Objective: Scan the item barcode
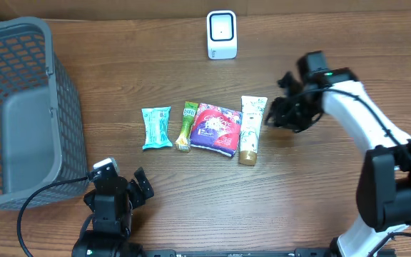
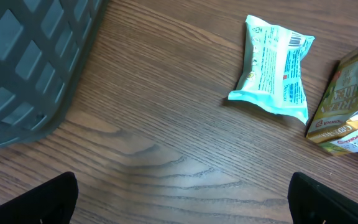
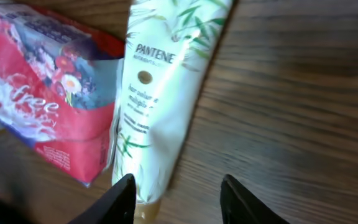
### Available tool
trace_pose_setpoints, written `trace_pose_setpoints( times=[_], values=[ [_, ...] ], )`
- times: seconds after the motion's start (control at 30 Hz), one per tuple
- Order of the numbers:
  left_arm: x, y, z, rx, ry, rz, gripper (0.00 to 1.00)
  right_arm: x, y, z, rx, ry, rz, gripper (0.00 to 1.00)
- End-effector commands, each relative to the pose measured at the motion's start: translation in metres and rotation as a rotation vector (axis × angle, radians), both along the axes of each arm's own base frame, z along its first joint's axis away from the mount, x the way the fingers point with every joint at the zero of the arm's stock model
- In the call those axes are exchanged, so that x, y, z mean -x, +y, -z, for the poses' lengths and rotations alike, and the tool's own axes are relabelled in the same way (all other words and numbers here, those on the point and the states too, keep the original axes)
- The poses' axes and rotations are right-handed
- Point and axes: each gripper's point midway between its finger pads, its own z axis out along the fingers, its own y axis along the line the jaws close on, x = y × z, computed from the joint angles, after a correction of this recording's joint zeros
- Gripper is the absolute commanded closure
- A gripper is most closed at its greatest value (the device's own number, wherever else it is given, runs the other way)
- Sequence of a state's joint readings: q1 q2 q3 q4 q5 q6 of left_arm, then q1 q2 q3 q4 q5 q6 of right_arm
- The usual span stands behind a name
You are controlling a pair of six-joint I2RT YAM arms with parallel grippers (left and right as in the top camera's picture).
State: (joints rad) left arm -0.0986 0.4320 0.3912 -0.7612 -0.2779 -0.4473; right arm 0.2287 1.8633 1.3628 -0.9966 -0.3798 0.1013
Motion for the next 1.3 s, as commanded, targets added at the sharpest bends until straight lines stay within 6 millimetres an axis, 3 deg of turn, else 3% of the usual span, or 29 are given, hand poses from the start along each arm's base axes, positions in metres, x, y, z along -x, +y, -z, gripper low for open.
trace_pose_setpoints(
  times=[0.0,0.23,0.57,0.73,0.8,1.03,1.27],
  values=[
    [0.000,0.002,-0.001,0.003,-0.016,-0.024,0.00,-0.004,0.003,-0.002,0.169,-0.079,-0.010,0.53],
    [0.000,0.002,-0.001,0.003,-0.016,-0.024,0.00,0.001,0.019,0.002,0.345,-0.168,-0.075,0.64],
    [0.000,0.002,-0.001,0.003,-0.016,-0.024,0.01,0.014,0.046,0.002,0.337,-0.179,-0.121,0.69],
    [0.000,0.002,-0.001,0.003,-0.016,-0.024,0.00,0.017,0.053,0.011,0.294,-0.169,-0.100,0.90],
    [0.000,0.002,-0.001,0.003,-0.016,-0.024,0.00,0.019,0.052,0.019,0.287,-0.164,-0.080,0.96],
    [0.000,0.002,-0.001,0.003,-0.016,-0.024,0.00,0.027,0.044,0.037,0.292,-0.137,-0.057,0.96],
    [0.000,0.002,-0.001,0.003,-0.016,-0.024,0.01,0.031,0.008,0.060,0.320,-0.084,0.017,0.96]
  ],
)
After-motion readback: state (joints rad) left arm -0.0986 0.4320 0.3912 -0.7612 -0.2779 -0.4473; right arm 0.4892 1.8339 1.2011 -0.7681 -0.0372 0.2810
